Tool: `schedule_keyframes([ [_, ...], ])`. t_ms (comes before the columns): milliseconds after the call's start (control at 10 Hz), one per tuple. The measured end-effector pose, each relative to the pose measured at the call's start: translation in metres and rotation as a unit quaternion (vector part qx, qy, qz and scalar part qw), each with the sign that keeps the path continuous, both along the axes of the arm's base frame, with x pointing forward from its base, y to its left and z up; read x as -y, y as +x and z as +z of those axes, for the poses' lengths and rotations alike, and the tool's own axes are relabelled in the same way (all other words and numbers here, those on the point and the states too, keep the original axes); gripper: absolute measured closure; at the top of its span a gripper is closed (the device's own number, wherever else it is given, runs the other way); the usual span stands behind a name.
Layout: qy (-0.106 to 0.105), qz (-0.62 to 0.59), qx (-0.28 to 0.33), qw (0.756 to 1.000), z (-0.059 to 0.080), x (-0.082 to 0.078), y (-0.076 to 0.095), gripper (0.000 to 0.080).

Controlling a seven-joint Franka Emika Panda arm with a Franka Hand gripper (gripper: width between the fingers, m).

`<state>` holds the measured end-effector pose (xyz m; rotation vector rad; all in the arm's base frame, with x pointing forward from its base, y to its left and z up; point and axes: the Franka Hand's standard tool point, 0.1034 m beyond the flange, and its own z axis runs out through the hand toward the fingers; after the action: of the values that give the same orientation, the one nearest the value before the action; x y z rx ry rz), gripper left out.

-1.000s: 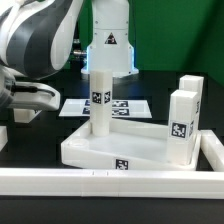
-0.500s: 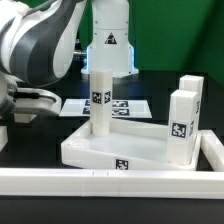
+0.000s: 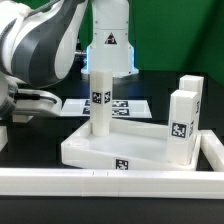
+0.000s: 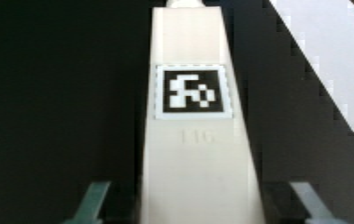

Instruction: Assemble desk

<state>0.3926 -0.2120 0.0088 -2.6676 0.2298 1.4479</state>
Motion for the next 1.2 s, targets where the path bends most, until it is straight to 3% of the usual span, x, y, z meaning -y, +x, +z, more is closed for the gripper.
schedule_keyframes([
  [300,0.002,0.003,0.013,1.0,0.015,-0.002,0.011,0.0509],
  [600,0.002,0.02,0.031,0.999,0.063,-0.02,0.037,0.0509],
  [700,0.002,0.018,0.036,0.999,0.073,-0.021,0.042,0.0509],
  [1100,-0.005,0.016,0.051,0.999,0.072,-0.015,0.046,0.0509],
  [1200,-0.016,0.012,0.06,0.998,0.076,-0.019,0.053,0.0509],
])
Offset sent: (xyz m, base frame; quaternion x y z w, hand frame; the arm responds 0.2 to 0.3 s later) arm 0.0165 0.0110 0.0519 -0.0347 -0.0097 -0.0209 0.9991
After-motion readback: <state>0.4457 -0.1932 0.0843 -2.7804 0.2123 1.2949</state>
